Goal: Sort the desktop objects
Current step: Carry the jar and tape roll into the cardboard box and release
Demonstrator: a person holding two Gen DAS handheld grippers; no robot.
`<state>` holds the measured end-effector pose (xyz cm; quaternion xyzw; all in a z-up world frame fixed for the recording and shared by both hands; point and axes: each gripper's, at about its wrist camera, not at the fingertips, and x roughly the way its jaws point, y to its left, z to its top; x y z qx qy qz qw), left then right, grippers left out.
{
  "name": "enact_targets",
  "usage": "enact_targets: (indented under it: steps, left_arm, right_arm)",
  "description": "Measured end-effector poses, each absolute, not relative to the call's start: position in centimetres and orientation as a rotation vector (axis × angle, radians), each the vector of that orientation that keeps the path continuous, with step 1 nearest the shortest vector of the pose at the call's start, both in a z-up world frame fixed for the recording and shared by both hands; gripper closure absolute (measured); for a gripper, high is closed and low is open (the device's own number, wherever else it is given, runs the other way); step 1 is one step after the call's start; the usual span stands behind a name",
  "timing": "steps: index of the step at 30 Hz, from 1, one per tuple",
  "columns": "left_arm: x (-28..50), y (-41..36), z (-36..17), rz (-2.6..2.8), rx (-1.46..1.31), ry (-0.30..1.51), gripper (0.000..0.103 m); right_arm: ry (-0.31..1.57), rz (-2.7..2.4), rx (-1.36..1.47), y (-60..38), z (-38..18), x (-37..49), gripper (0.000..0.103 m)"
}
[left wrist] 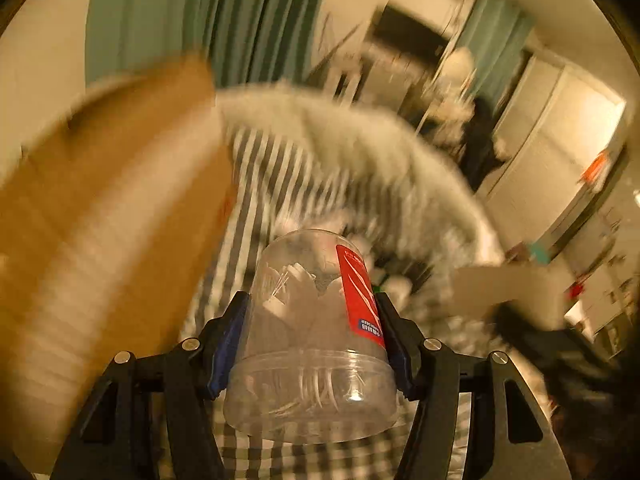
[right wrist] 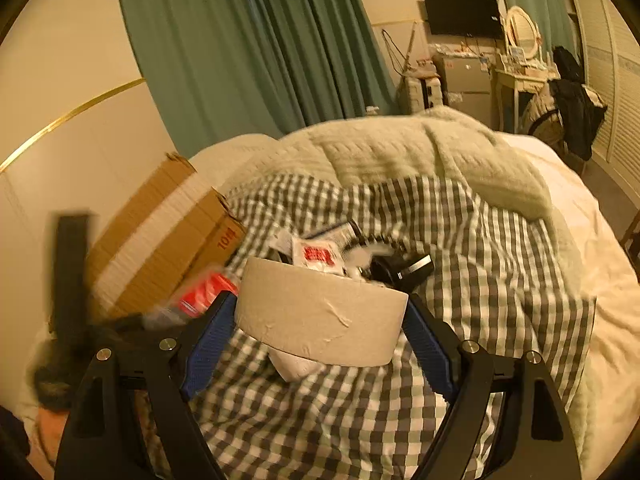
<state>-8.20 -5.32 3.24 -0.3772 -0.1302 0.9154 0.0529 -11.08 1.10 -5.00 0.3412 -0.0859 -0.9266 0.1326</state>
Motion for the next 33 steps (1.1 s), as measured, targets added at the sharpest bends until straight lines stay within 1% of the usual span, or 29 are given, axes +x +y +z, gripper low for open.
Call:
enact_targets:
  steps: [3, 6, 9, 11, 14, 18, 21, 22, 23, 24, 25, 26, 29, 33]
  left_arm:
    - [-6.1, -7.3, 8.9, 2.853, -0.948, -0.394, 0.040]
    - [-4.7, -10.4, 13.0, 2.953, -0.820, -0.388, 0.040]
    - [-4.5, -14.5, 14.4, 3.065, -0.806, -0.427, 0.040]
    - [-4.9, -17.2, 13.9, 3.101, -0.869, -0.463, 0.040]
    - [-5.6, -21.1, 11.5, 3.139, -0.998, -0.526, 0.040]
    - [-5.6, -25.4, 7.4, 3.137, -1.151, -0.637, 0.040]
    - [-5.7, -26.9, 5.0, 3.114, -1.219, -0.674, 0.039]
    - [-5.7, -27.3, 4.5, 3.093, -1.210, -0.675, 0.036]
    - [-5.6, -27.3, 4.4, 3.070, -1.184, -0.668, 0.028]
    - [-5.3, -27.3, 4.5, 3.055, -1.134, -0.656, 0.016]
    - [-5.1, -27.3, 4.7, 3.062, -1.096, -0.642, 0.010]
    - [-4.8, -27.1, 5.0, 3.081, -1.060, -0.625, 0.005]
    - [-4.6, -25.9, 5.9, 3.087, -1.031, -0.549, 0.004]
    - [-4.3, -24.3, 6.9, 3.059, -1.034, -0.510, 0.004]
  right_arm:
    - [-0.206, -2.702, 0.921, 0.5, -1.6, -11.3, 0.020]
    - [-0.152, -2.687, 0.847, -1.2, 1.9, -11.6, 0.020]
    - [-0.059, -2.641, 0.772, -4.9, 4.9, -11.5, 0.020]
    - [-0.004, -2.588, 0.741, -7.9, 6.1, -11.7, 0.020]
    - [0.020, -2.476, 0.754, -13.1, 6.8, -12.9, 0.020]
    - [0.071, -2.402, 0.781, -19.1, 6.2, -14.4, 0.020]
    - [0.058, -2.375, 0.813, -22.5, 4.8, -16.1, 0.020]
    - [0.039, -2.375, 0.825, -22.9, 4.4, -16.5, 0.019]
    - [0.016, -2.376, 0.845, -23.3, 3.9, -17.0, 0.014]
    - [0.005, -2.385, 0.852, -23.3, 3.4, -17.2, 0.009]
    - [0.004, -2.418, 0.839, -23.1, 3.0, -17.0, 0.003]
    - [0.012, -2.440, 0.823, -22.9, 2.8, -16.7, 0.003]
    - [0.052, -2.496, 0.780, -21.6, 2.8, -16.1, 0.002]
    - [0.008, -2.524, 0.831, -17.9, 2.5, -15.7, 0.002]
